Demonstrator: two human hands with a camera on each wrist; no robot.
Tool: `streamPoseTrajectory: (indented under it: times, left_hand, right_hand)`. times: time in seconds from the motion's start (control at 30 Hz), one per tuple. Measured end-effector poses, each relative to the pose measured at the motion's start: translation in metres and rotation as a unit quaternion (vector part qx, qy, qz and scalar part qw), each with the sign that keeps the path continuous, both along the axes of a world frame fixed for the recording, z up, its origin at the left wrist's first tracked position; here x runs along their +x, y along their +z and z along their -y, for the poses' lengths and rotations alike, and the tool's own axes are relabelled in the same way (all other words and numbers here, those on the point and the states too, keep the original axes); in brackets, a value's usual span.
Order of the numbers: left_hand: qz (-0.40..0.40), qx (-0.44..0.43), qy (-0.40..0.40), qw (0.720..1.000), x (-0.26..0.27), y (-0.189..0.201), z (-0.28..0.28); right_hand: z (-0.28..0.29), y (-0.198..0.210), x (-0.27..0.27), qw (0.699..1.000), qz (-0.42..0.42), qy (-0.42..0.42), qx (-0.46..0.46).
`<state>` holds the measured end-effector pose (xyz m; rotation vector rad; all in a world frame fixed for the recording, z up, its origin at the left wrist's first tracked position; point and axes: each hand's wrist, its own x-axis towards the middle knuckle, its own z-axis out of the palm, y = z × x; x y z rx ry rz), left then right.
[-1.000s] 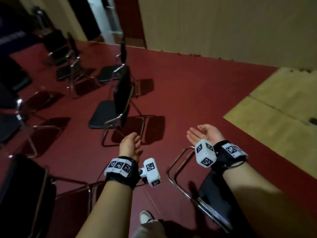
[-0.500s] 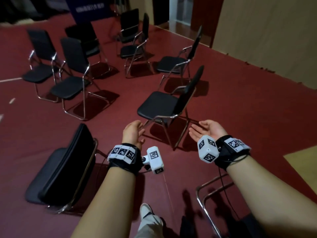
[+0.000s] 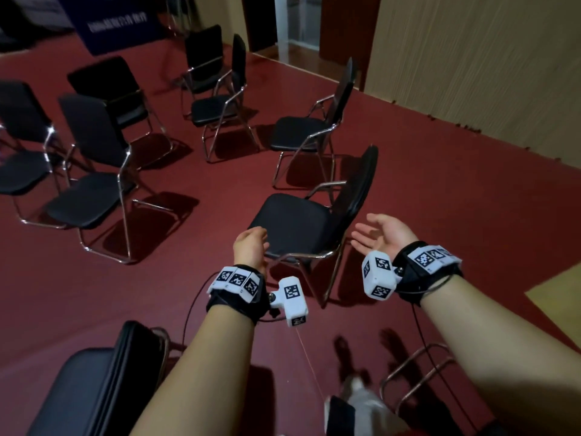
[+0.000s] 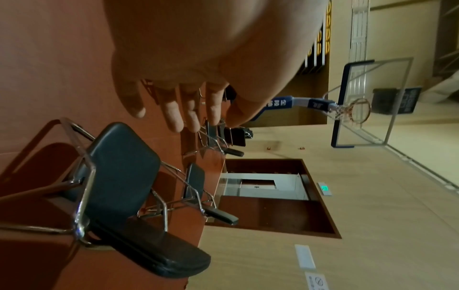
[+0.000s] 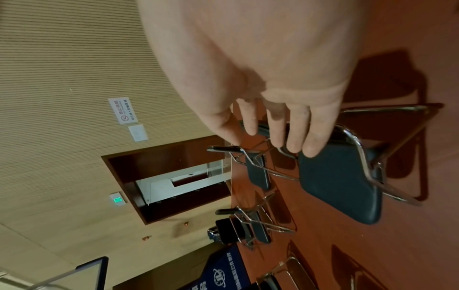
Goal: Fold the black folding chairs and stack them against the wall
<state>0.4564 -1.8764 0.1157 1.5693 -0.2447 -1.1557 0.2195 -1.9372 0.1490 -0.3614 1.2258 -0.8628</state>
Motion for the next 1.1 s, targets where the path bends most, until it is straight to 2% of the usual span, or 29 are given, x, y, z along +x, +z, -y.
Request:
streamPoseTrajectory:
  times: [0.13,0.27,0.37,0.5,0.6,0.77,0.93,1.1]
  left_hand:
    - [0.011,0.002,-0.035,0.999,-0.003,-0.011,0.077]
    - [0.055,0.016,-0.066,0.996,-0.008,-0.015,0.153]
    - [0.072,0.022,-0.087,0.993,-0.013,-0.012,0.196]
    - [0.101,0.047,-0.110,0.988,-0.020,-0.019,0.241]
    - [0.095,0.061,-0.130,0.985,-0.025,-0.027,0.264]
    - [0.106,0.084,-0.183,0.974,-0.029,-0.043,0.298]
    - [0.099,0.092,-0.248,0.959,-0.023,-0.057,0.330]
    - [0.093,0.086,-0.318,0.939,0.012,-0.067,0.357]
  right_hand:
    - [0.069,-0.013,-0.011,1.000,-0.026,-0.013,-0.003]
    - [0.136,-0.021,-0.018,0.999,-0.041,-0.028,0.017]
    - [0.175,-0.023,-0.019,0.998,-0.055,-0.012,0.036]
    - [0.224,-0.040,-0.026,0.992,-0.121,0.005,0.042]
    - [0.248,-0.065,-0.030,0.987,-0.150,0.021,0.051]
    - [0.273,-0.092,-0.027,0.982,-0.149,-0.001,0.116]
    - [0.283,-0.112,-0.011,0.981,-0.138,-0.001,0.134]
    - [0.287,-0.140,0.014,0.957,-0.256,0.008,0.136]
